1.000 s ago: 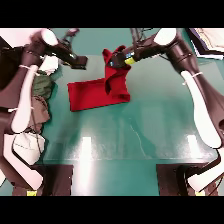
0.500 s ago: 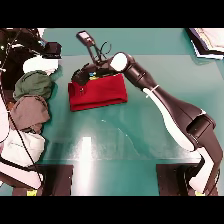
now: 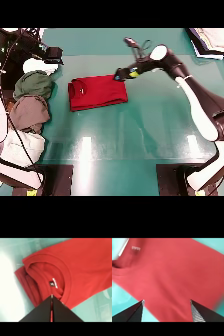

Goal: Fold the shirts.

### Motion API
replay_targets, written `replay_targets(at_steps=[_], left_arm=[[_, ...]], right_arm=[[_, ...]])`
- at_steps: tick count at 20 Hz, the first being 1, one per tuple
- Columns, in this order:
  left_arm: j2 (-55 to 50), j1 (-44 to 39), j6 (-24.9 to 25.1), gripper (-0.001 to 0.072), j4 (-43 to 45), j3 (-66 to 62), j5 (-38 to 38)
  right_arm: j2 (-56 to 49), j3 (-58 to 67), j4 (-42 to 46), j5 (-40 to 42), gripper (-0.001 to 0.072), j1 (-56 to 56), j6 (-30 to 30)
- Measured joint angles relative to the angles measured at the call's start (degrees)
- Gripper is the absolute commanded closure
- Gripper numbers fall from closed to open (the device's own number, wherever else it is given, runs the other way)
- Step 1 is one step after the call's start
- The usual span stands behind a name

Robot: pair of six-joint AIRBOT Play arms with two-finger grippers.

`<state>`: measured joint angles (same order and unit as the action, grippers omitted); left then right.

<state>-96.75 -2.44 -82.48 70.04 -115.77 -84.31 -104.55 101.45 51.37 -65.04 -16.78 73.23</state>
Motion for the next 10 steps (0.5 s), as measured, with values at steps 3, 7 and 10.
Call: replay_targets(at_steps=[3, 7, 10], left_arm=[[0.0, 0.0, 0.0, 0.0682, -1.2, 0.2, -0.1], [0.0, 0.0, 0.0, 0.0682, -1.7, 0.3, -0.1], [0.0, 0.0, 0.0, 0.0682, -2.1, 0.3, -0.1]], right_arm=[[-3.6, -1.5, -5.0, -4.1, 0.0055, 6.1, 2.7], [-8.8, -2.1, -12.1, -6.4, 0.0055, 8.3, 4.2], [-11.3, -2.2, -14.4, -5.6, 0.0056, 6.7, 4.7]])
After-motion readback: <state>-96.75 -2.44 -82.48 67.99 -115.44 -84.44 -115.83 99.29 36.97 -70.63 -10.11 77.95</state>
